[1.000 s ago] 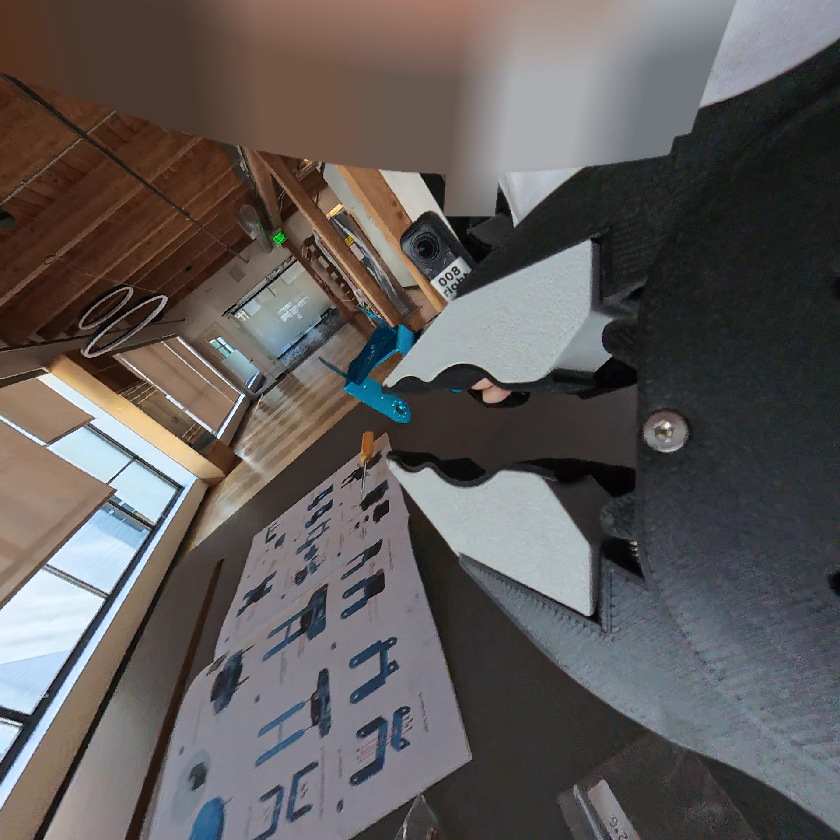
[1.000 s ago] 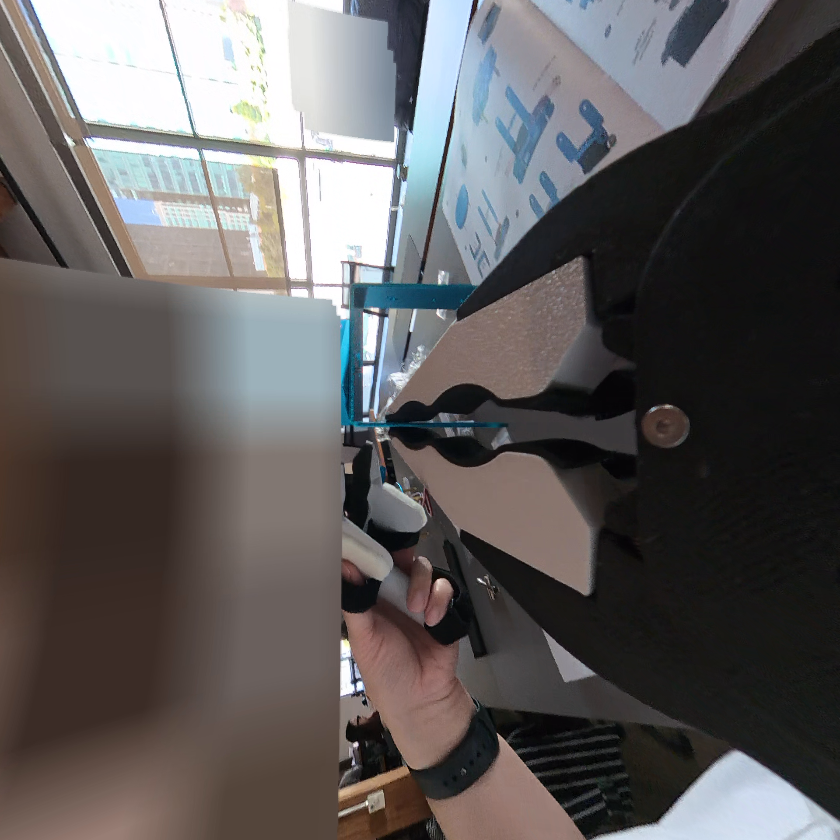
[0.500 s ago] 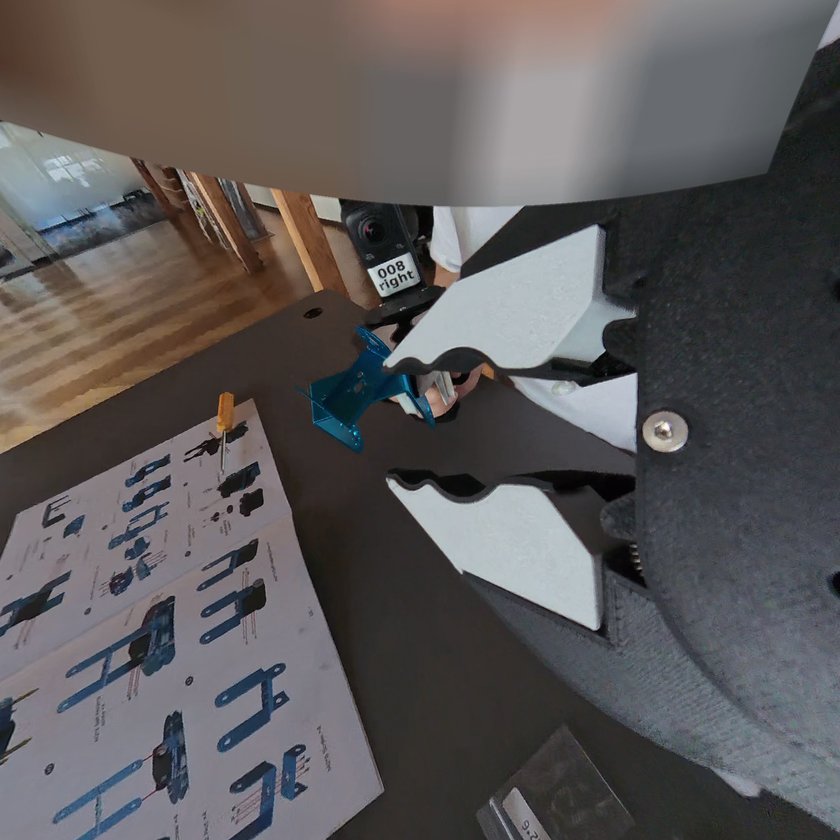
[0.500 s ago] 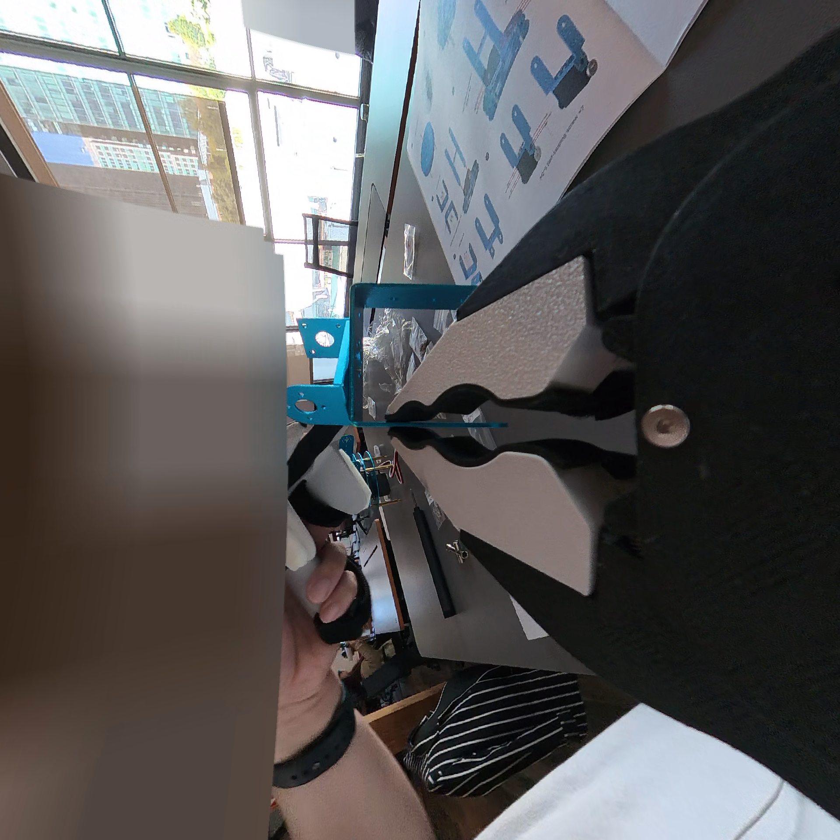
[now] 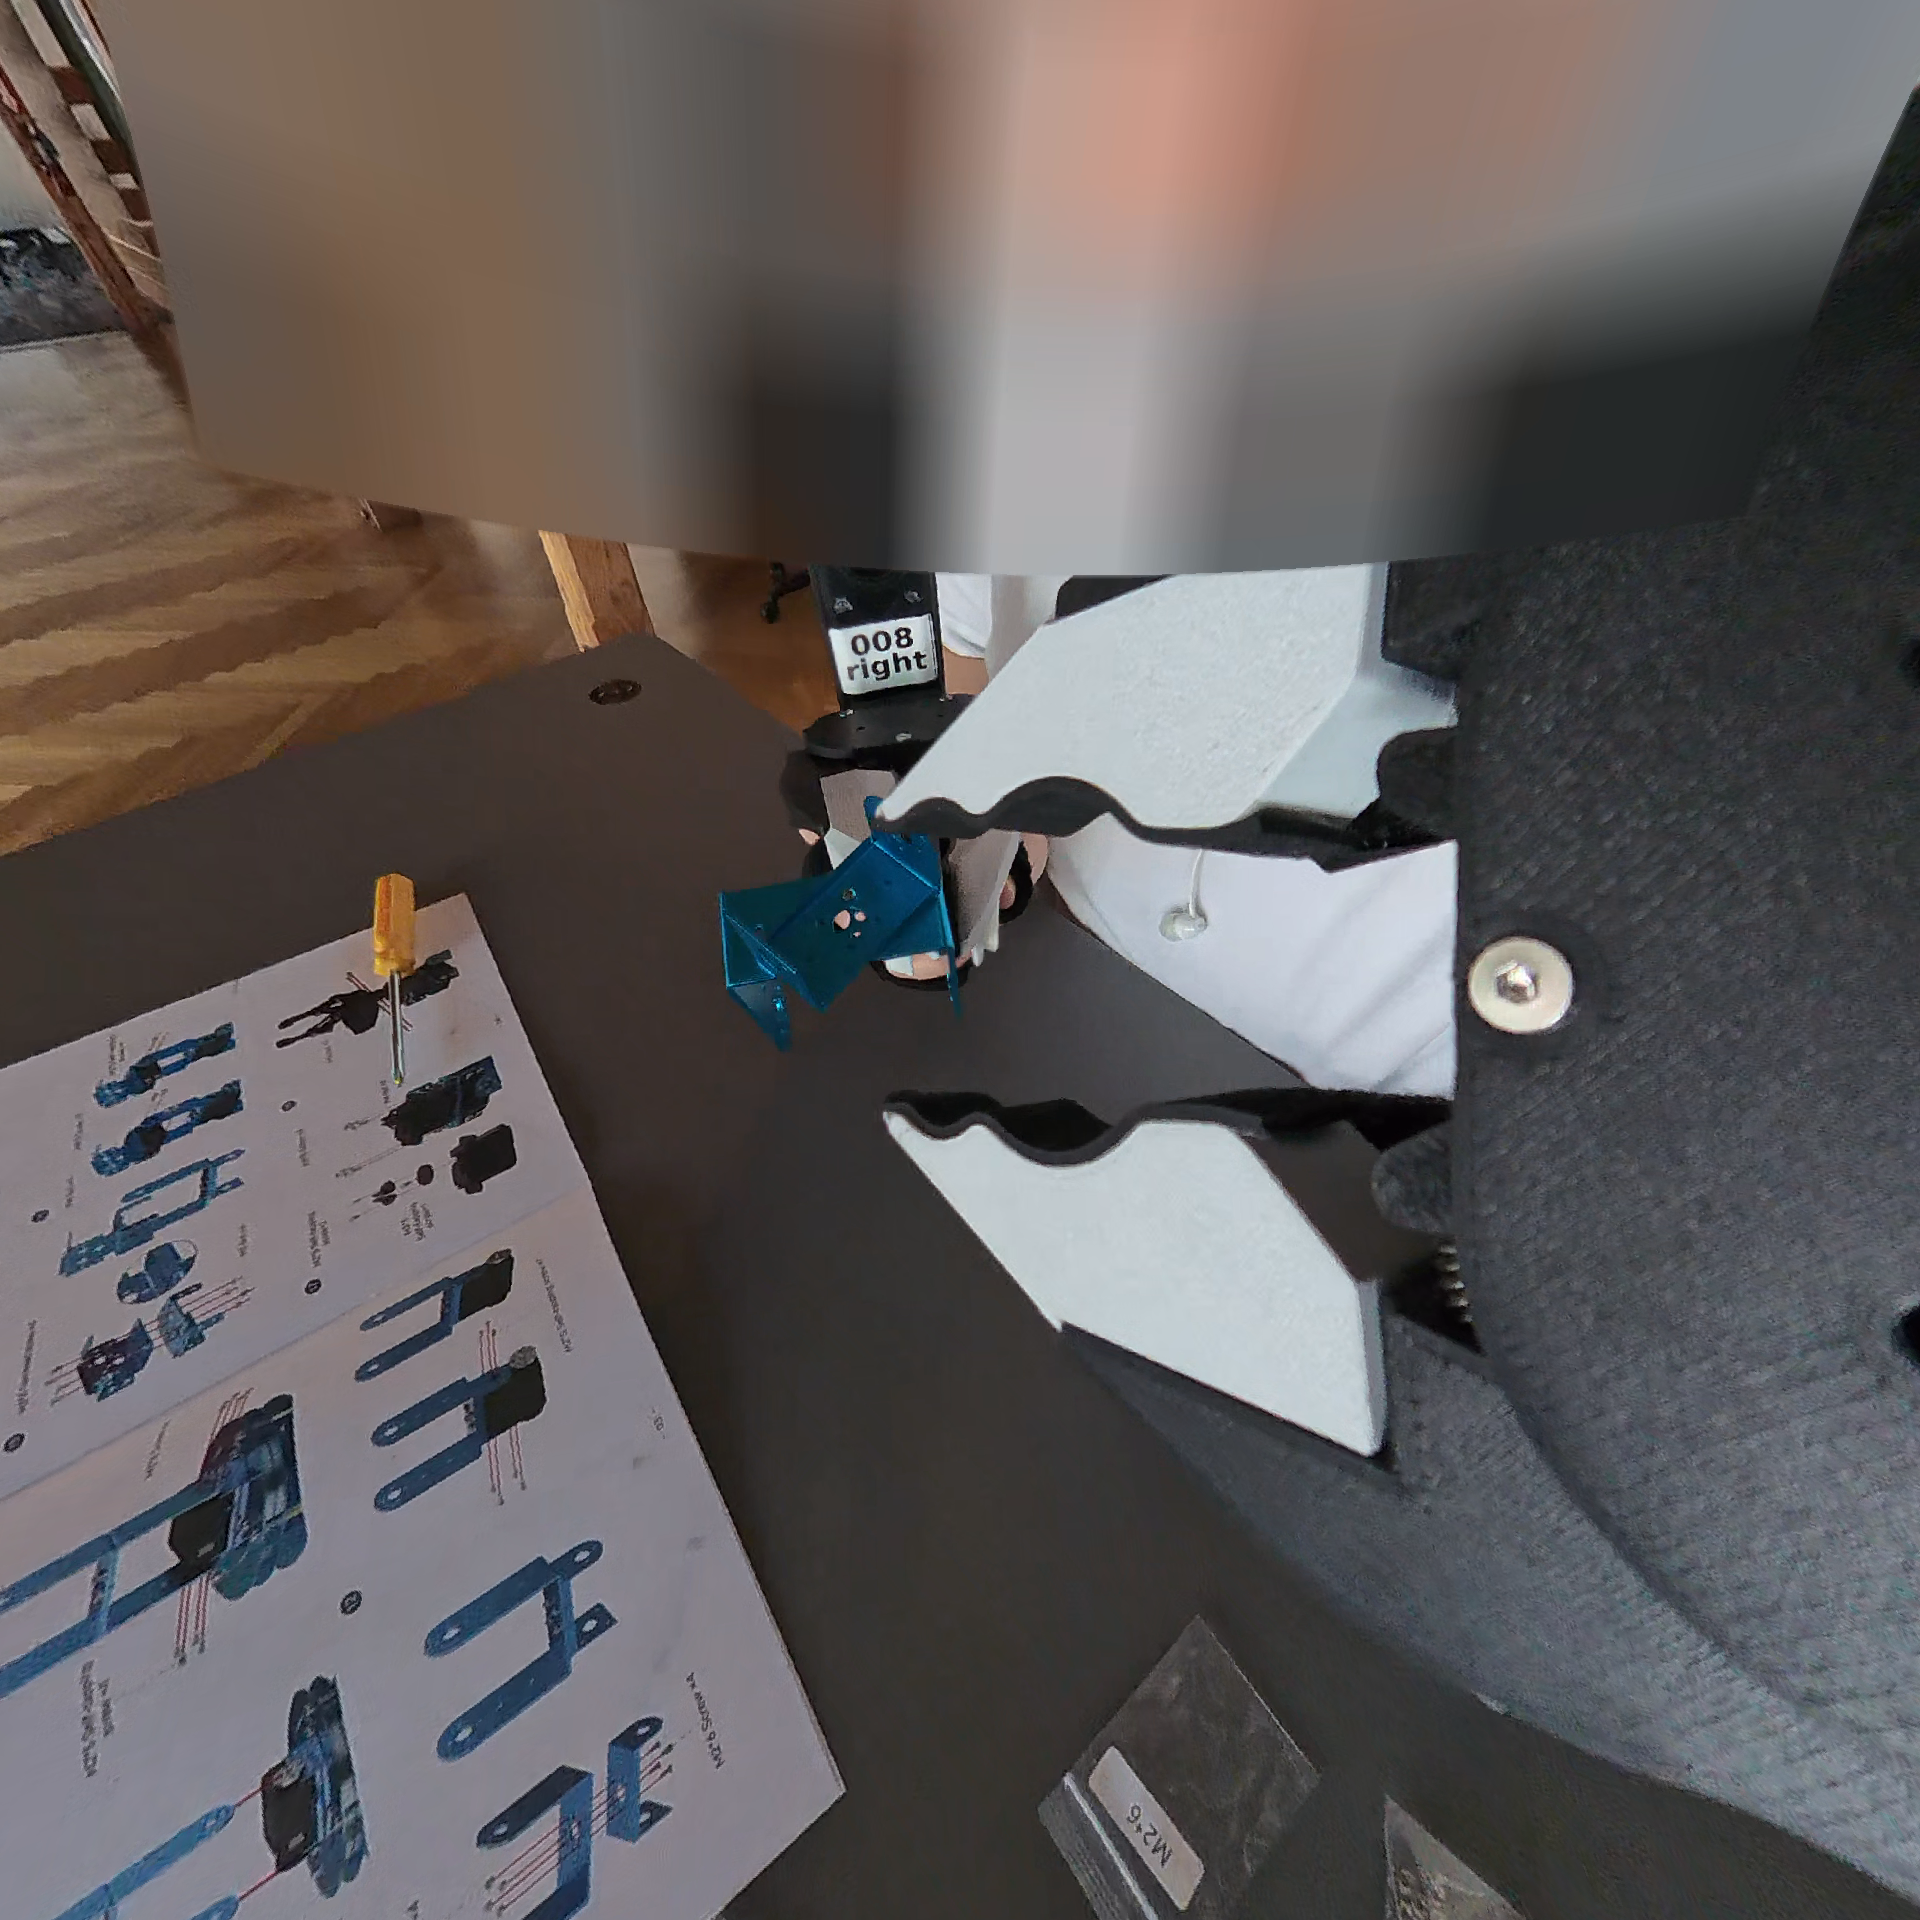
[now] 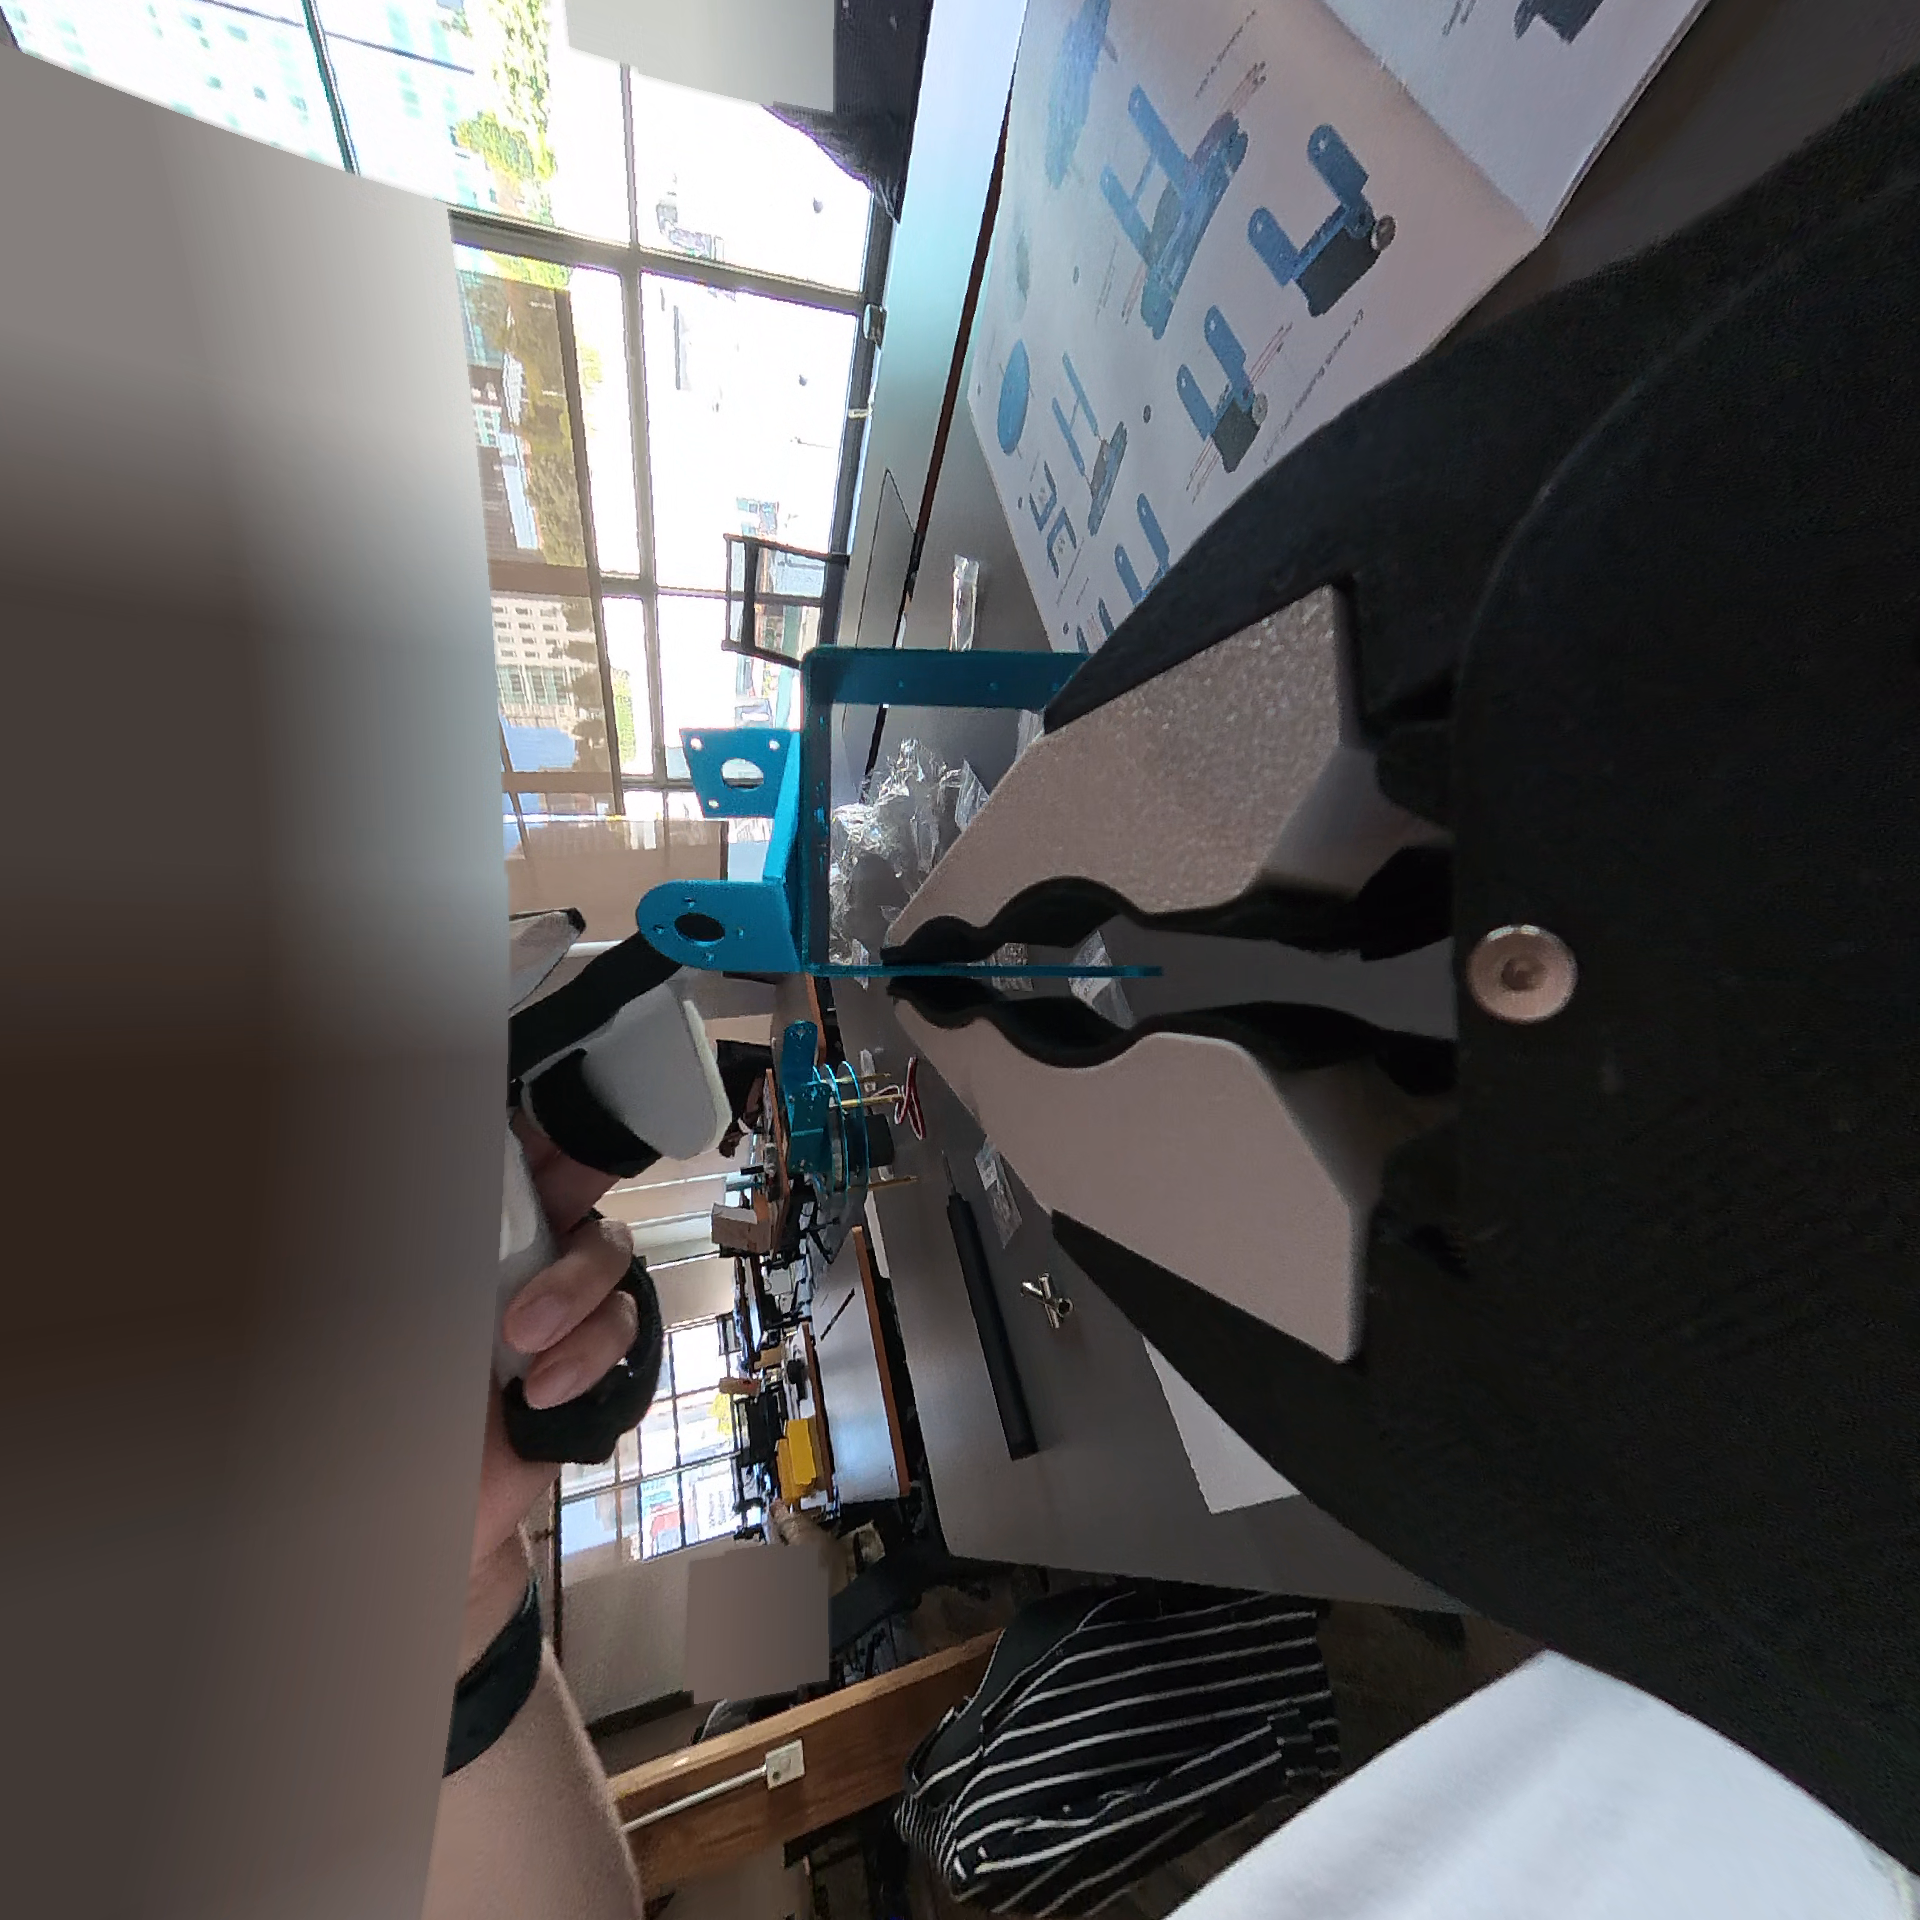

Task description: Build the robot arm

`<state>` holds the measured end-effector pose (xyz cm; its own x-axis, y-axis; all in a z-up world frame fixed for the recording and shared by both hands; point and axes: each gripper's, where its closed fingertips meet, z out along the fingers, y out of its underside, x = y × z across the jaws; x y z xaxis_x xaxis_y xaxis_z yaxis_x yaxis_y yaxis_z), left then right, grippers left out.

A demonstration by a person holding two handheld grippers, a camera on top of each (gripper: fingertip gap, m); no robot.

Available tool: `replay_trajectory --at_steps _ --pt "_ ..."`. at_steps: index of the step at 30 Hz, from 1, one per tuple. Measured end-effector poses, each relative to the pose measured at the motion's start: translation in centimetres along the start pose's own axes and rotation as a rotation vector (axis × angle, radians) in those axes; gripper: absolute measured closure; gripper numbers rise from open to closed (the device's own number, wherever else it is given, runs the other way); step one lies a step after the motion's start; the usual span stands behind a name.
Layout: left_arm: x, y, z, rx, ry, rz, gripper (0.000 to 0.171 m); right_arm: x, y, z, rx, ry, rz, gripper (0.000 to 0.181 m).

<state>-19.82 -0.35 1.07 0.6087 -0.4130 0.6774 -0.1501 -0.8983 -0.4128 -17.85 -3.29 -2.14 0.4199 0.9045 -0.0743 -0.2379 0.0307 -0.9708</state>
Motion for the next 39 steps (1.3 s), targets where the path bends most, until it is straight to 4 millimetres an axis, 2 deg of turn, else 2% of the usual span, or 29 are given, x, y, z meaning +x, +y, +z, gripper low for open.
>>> replay_trajectory --at_steps 14,25,39 --pt "0.4 0.5 1.9 -0.077 0.005 -0.032 0.125 -0.1 0.1 -0.2 -0.007 0.01 -0.014 0.181" --pt "0.2 1.8 4.0 -0.227 -0.056 -0.044 0.127 -0.3 0.3 -0.1 -0.024 0.013 -0.037 0.181" --pt "-0.3 1.4 5.5 -0.309 -0.123 0.043 0.13 -0.6 1.1 0.2 -0.073 -0.008 -0.015 0.181"
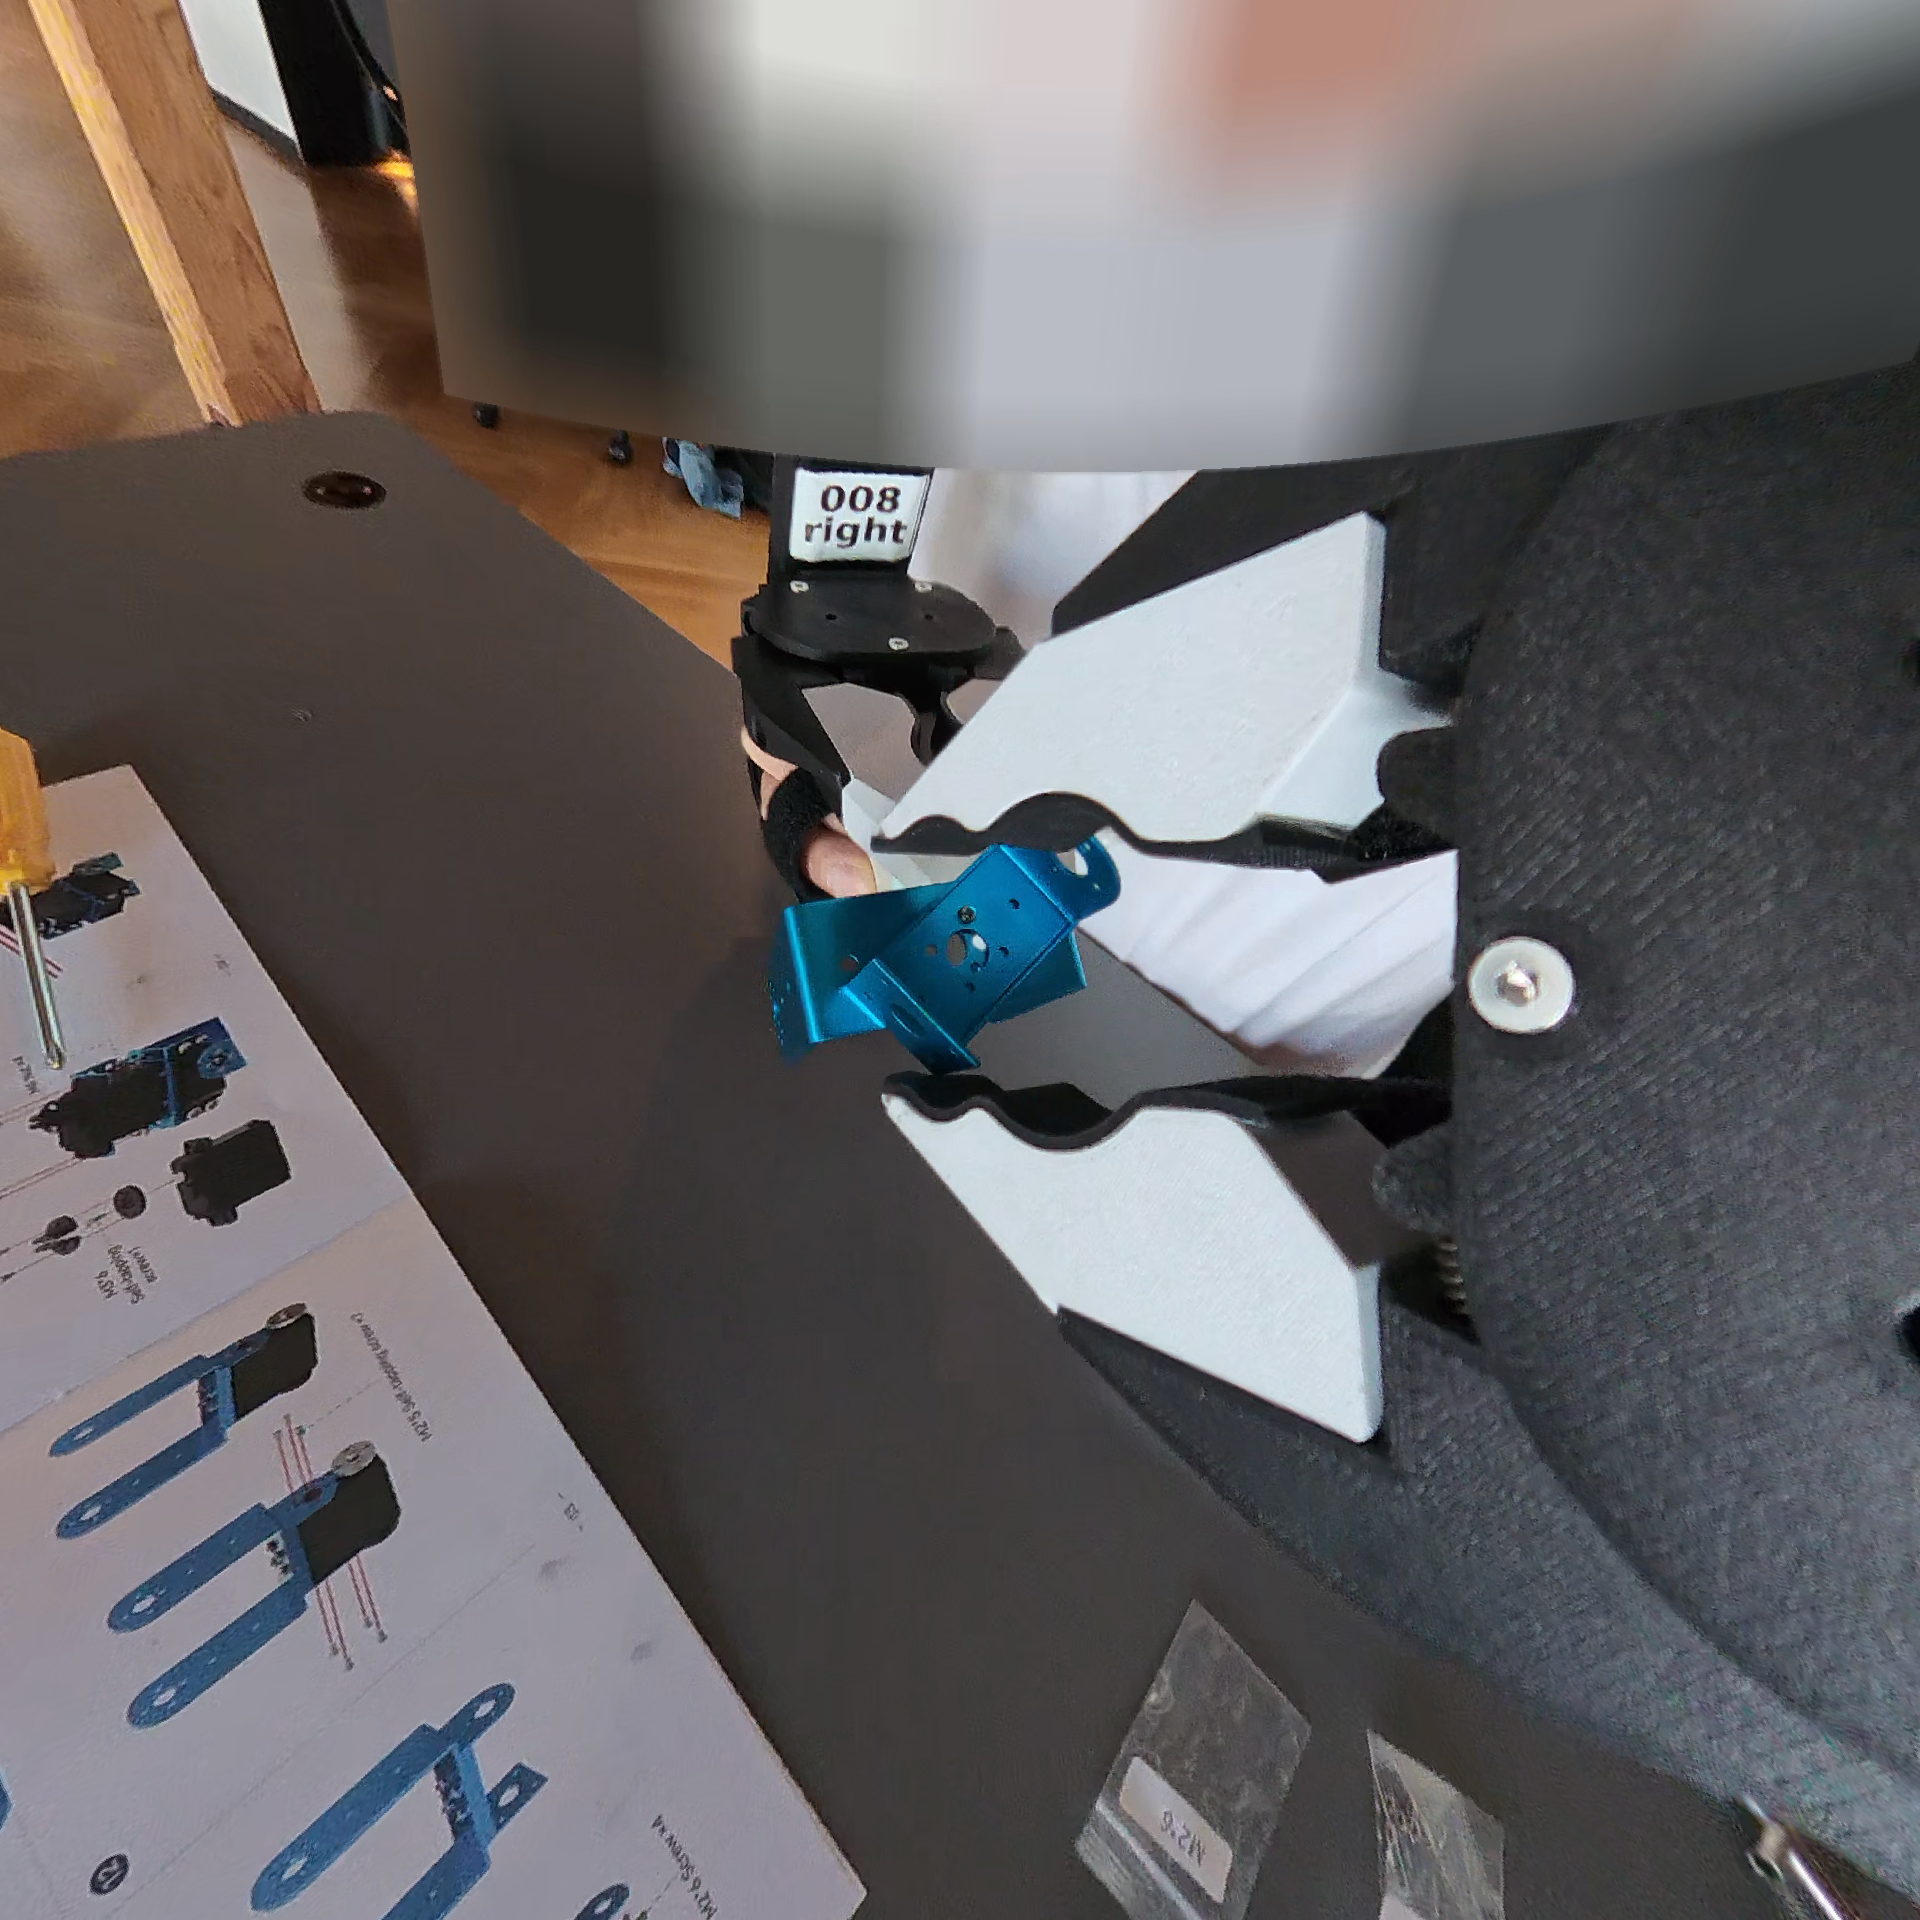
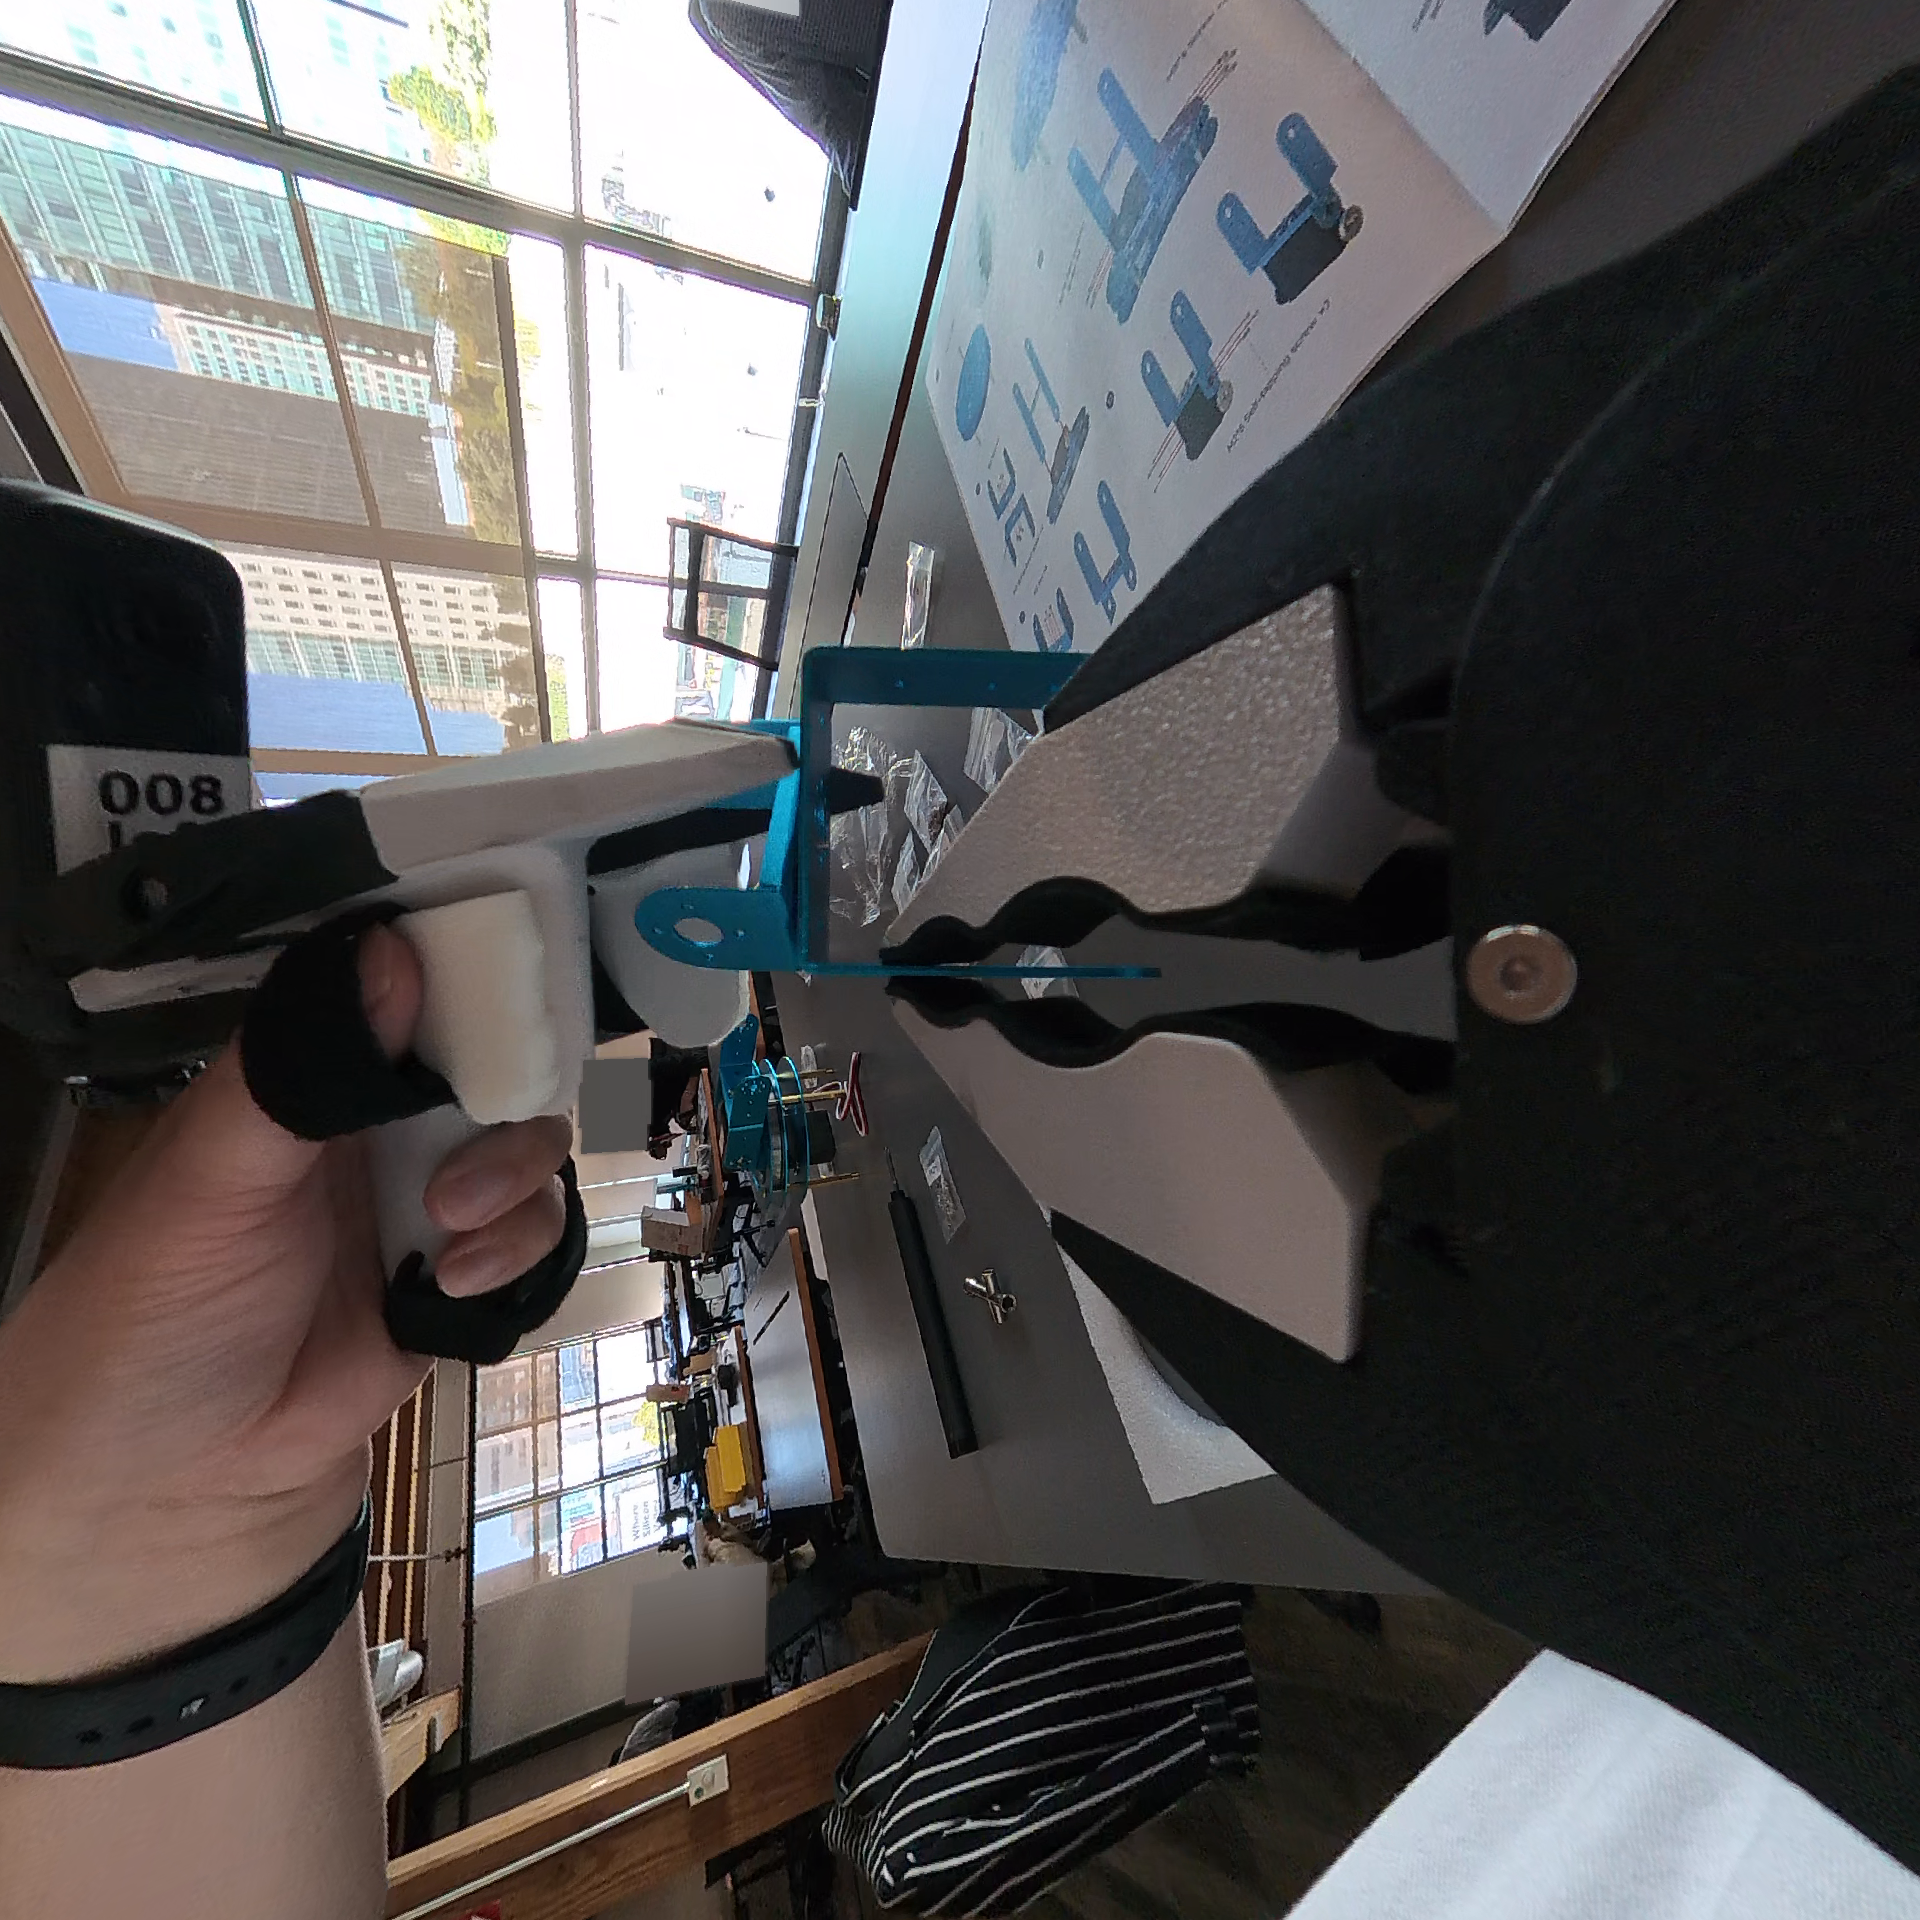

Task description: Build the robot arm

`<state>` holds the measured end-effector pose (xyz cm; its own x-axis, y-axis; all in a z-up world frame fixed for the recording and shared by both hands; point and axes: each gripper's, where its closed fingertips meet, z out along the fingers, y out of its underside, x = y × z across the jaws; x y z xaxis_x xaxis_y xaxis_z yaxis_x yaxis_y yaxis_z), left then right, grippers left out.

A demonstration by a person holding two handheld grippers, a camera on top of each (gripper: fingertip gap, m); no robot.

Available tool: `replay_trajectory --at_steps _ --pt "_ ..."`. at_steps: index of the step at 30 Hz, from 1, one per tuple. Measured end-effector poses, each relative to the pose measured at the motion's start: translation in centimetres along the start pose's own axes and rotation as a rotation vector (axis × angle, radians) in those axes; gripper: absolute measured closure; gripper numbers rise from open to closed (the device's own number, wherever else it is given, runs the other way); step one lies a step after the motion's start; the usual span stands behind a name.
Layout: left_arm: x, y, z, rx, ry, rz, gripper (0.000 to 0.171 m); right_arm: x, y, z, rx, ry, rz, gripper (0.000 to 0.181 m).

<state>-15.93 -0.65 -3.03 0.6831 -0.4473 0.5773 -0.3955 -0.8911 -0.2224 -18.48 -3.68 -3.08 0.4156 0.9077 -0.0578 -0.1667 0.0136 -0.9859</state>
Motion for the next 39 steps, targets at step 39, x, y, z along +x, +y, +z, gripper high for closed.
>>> replay_trajectory --at_steps 39 --pt "3.0 -2.0 -1.3 -0.033 -0.077 0.021 0.113 2.7 -3.1 -1.7 0.091 0.143 -0.054 0.181"
